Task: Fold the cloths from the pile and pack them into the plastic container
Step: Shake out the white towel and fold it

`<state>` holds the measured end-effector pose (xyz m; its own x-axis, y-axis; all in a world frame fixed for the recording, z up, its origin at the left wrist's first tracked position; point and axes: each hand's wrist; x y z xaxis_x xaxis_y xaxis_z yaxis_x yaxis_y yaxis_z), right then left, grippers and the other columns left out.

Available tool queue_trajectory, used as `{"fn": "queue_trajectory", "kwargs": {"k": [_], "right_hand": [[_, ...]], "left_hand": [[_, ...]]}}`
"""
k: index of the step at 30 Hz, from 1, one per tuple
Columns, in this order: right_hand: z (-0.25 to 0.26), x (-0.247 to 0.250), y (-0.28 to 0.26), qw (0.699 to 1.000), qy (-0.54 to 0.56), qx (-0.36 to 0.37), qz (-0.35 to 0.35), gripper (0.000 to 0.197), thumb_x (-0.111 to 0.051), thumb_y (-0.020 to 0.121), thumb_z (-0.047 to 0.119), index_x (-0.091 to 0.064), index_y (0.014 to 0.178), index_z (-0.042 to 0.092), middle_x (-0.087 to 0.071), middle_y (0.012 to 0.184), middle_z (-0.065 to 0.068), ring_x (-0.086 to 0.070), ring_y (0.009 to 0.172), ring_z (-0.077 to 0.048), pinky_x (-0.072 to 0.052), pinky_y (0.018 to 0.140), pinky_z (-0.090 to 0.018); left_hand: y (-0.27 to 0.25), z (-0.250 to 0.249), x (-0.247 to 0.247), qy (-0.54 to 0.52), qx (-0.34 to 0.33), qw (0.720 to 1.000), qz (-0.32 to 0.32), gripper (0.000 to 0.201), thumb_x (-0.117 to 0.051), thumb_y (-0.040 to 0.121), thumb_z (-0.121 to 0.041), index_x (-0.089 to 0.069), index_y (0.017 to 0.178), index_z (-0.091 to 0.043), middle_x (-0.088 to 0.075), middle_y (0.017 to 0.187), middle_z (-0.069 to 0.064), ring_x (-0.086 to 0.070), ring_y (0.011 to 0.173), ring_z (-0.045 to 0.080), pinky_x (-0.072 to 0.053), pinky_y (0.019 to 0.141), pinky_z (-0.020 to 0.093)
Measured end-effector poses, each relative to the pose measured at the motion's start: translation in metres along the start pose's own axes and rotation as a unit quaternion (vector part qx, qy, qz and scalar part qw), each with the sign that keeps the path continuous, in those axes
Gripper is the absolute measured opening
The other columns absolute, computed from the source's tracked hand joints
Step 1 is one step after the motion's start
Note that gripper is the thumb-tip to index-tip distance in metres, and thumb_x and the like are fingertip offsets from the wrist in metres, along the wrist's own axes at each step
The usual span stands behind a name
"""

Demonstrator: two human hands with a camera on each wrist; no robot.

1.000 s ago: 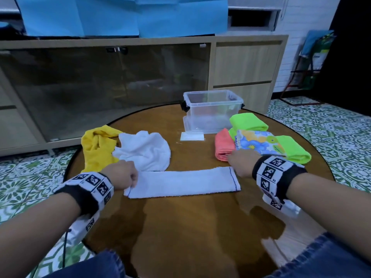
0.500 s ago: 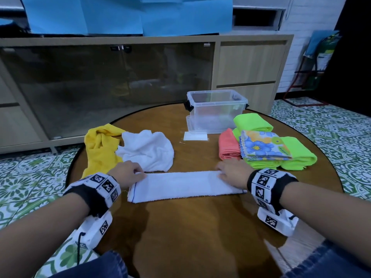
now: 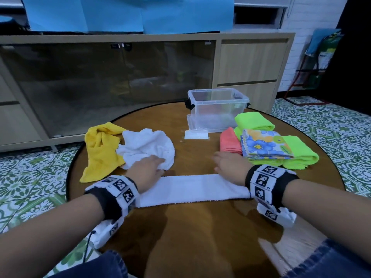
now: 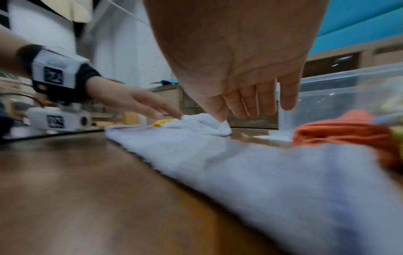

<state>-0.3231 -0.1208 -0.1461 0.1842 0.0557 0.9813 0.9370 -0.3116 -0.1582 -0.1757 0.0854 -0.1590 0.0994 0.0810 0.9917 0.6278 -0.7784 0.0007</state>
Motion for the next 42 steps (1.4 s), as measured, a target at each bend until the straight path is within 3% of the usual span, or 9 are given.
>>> {"fn": "queue_trajectory", "kwargs": {"k": [5,12,19,22,25,28,33,38,42], "right_hand": [[0.048,-0.019,-0.015,0.983,0.047,0.084,0.158,0.067,-0.026,0.102,0.04,0.007,0.149,0.006,0.016,0.157,-0.01,0.011,0.145,-0.025,-0.002,0.119,-0.037],[0.013,-0.031,-0.018,0.985,0.05,0.034,0.159,0.073,-0.013,0.095,0.058,0.015,0.149,0.016,0.021,0.156,-0.005,0.015,0.145,-0.02,0.004,0.118,-0.036],[-0.024,-0.029,-0.023,0.986,-0.005,-0.012,0.165,0.152,0.034,0.015,0.088,0.016,0.149,0.018,0.021,0.156,-0.003,0.017,0.144,-0.021,0.006,0.116,-0.041],[-0.017,-0.019,-0.023,0.993,-0.046,-0.009,0.11,0.112,0.023,0.06,0.08,0.011,0.149,0.014,0.019,0.156,-0.007,0.017,0.144,-0.024,0.007,0.117,-0.041],[0.018,-0.006,-0.018,0.995,-0.048,0.066,0.051,0.065,-0.012,0.1,0.048,0.008,0.15,0.012,0.016,0.157,-0.006,0.014,0.145,-0.021,0.006,0.117,-0.037],[0.065,-0.002,-0.006,0.983,-0.018,0.168,0.072,0.062,-0.018,0.102,0.042,0.007,0.15,0.012,0.015,0.157,-0.003,0.013,0.145,-0.018,0.006,0.117,-0.034],[0.11,-0.018,0.004,0.971,-0.003,0.204,0.124,0.067,-0.018,0.1,0.048,0.009,0.15,0.011,0.016,0.157,-0.006,0.014,0.145,-0.019,0.004,0.118,-0.033],[0.107,-0.011,0.009,0.973,0.031,0.193,0.126,0.064,-0.017,0.101,0.045,0.006,0.15,0.01,0.013,0.158,-0.007,0.011,0.146,-0.02,0.002,0.118,-0.034],[0.102,-0.014,0.013,0.973,-0.016,0.187,0.133,0.064,-0.019,0.101,0.045,0.009,0.15,0.013,0.017,0.157,-0.004,0.014,0.145,-0.02,0.004,0.118,-0.036]], "left_hand": [[-0.022,-0.062,-0.025,0.062,-0.107,0.973,0.197,0.063,-0.021,0.101,-0.045,0.009,0.151,-0.02,0.014,0.158,0.0,0.013,0.145,0.02,0.003,0.118,0.04],[-0.013,-0.025,-0.024,0.082,0.002,0.956,0.281,0.062,-0.01,0.097,-0.054,0.016,0.148,-0.03,0.022,0.156,-0.001,0.015,0.145,0.019,0.008,0.117,0.047],[-0.023,0.025,-0.013,0.049,0.115,0.963,0.24,0.056,-0.016,0.101,-0.045,0.006,0.15,-0.028,0.011,0.158,-0.001,0.005,0.146,0.022,-0.004,0.117,0.048],[-0.019,0.037,-0.006,0.037,0.127,0.975,0.177,0.05,-0.028,0.1,-0.042,-0.027,0.146,-0.02,-0.028,0.146,0.009,-0.028,0.137,0.029,-0.031,0.107,0.039],[-0.01,0.047,0.007,-0.007,0.164,0.967,0.193,0.037,-0.048,0.092,-0.051,-0.052,0.085,-0.015,-0.044,0.082,0.003,-0.051,0.076,0.015,-0.034,0.061,0.022],[-0.01,0.045,0.019,-0.043,0.216,0.947,0.233,0.044,-0.054,0.084,-0.06,-0.052,0.085,-0.016,-0.045,0.084,0.001,-0.045,0.073,0.013,-0.033,0.063,0.019],[-0.015,0.035,0.006,-0.187,0.226,0.943,0.158,0.036,-0.051,0.094,-0.029,-0.038,0.064,-0.014,-0.036,0.065,0.002,-0.035,0.056,0.012,-0.025,0.049,0.02],[-0.012,0.022,-0.001,-0.332,0.217,0.917,0.021,0.012,-0.051,0.092,-0.018,-0.043,0.088,-0.009,-0.042,0.074,0.005,-0.041,0.063,0.016,-0.028,0.048,0.024],[-0.01,0.015,0.0,-0.318,0.198,0.927,-0.014,0.038,-0.054,0.091,-0.018,-0.03,0.12,-0.017,-0.047,0.074,0.005,-0.048,0.058,0.02,-0.036,0.046,0.025]]}}
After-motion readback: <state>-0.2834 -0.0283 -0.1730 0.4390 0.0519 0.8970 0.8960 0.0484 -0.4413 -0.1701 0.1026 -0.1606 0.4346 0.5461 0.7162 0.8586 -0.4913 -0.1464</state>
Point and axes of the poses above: each hand's wrist, its own y-axis towards the middle knuckle, its own x-axis out of the back of the hand, z = x × y
